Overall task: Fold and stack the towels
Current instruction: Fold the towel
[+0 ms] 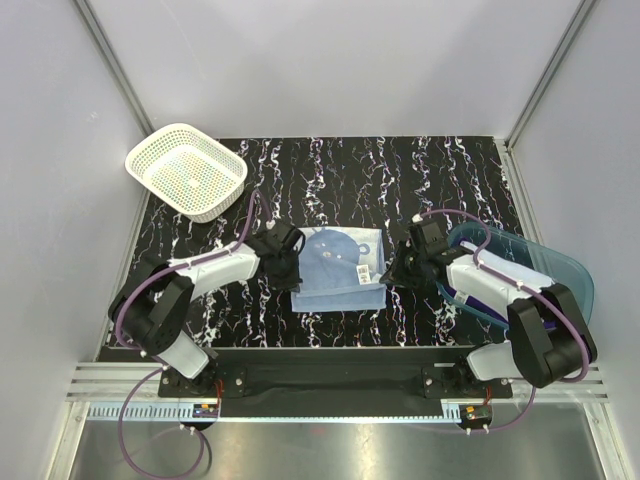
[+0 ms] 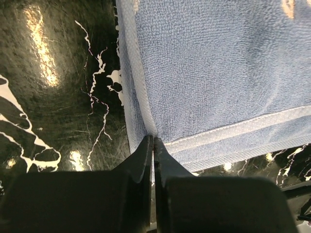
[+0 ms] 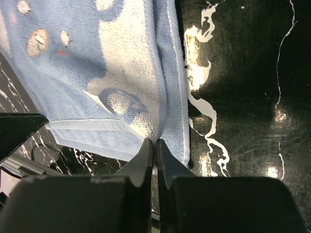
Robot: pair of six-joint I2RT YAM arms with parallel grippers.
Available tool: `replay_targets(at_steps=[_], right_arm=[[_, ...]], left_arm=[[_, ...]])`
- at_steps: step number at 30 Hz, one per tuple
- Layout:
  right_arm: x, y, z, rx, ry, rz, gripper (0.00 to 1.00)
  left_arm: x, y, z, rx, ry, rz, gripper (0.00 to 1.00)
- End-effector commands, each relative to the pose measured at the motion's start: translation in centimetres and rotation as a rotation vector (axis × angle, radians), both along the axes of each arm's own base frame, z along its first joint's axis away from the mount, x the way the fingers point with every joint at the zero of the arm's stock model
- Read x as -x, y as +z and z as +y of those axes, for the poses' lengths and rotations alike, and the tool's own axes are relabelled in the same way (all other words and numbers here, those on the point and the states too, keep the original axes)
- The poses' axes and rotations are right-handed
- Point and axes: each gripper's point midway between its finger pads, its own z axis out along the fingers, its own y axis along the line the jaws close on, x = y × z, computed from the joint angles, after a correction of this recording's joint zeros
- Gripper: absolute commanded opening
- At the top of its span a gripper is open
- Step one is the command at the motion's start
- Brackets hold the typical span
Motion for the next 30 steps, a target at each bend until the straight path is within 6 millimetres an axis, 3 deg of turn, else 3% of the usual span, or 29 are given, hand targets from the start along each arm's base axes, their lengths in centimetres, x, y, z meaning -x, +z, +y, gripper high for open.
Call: replay_targets(at_steps=[1,8,10,11,12,14,15,17,18,20,21,24,27,30], right_arm=[[-1.1,2.7,0.9,-0.037,0.014,-0.080,0.01],[-2.7,5.7,1.0,-0.040,-0.003,-0.151,0.00],[-4.0,7.1,0.9,-0.026,-0.013,-0.202,0.00],[-4.6,7.3,0.9,-0.012,-0.013,-0.216,0.00],[-6.0,9.0,1.2,-0.013,-0.014,-0.262,0.00],[-7.9,9.5,0.9,0.044,-0.021,-0.290,0.00],[-9.6,11.7,1.0,0.052,-0.033,-0.342,0.00],[-11.6,12.0,1.1,0.082,-0.025,-0.355,0.00],[-13.2,13.0,1.5,0.092,-0.020,-0.371,0.00],[-14.5,14.0,1.7,0.099,-0.017,-0.379,0.00],[-15.3,15.6,2.1,0.089,-0.013,-0.402,0.00],[-16.3,15.9,3.0,0.061,-0.003,-0.412,0.00],[-15.9,14.9,3.5,0.032,0.006,-0.379,0.00],[-15.0,13.3,3.4,0.029,0.011,-0.350,0.00]], left_arm=[[-1.5,3.3,-0.8,0.023,-0.016,-0.076,0.00],[-2.7,6.4,-1.8,0.056,-0.033,-0.105,0.00],[-3.6,7.2,-1.5,0.061,-0.025,-0.116,0.00],[-4.6,8.3,-1.6,0.077,-0.019,-0.142,0.00],[-5.1,8.9,-1.8,0.095,-0.021,-0.145,0.00],[-8.0,10.9,-1.0,0.116,0.012,-0.181,0.00],[-9.2,11.5,-0.2,0.134,0.020,-0.183,0.00],[-11.8,14.1,0.0,0.177,0.030,-0.231,0.00],[-12.6,14.2,0.5,0.194,0.026,-0.211,0.00],[-13.7,14.7,0.9,0.195,0.029,-0.196,0.00],[-14.4,15.3,1.2,0.183,0.031,-0.195,0.00],[-14.2,14.7,0.9,0.196,0.035,-0.172,0.00],[-13.3,13.7,0.7,0.223,0.045,-0.162,0.00],[-10.8,9.8,2.0,0.182,0.065,-0.101,0.00]])
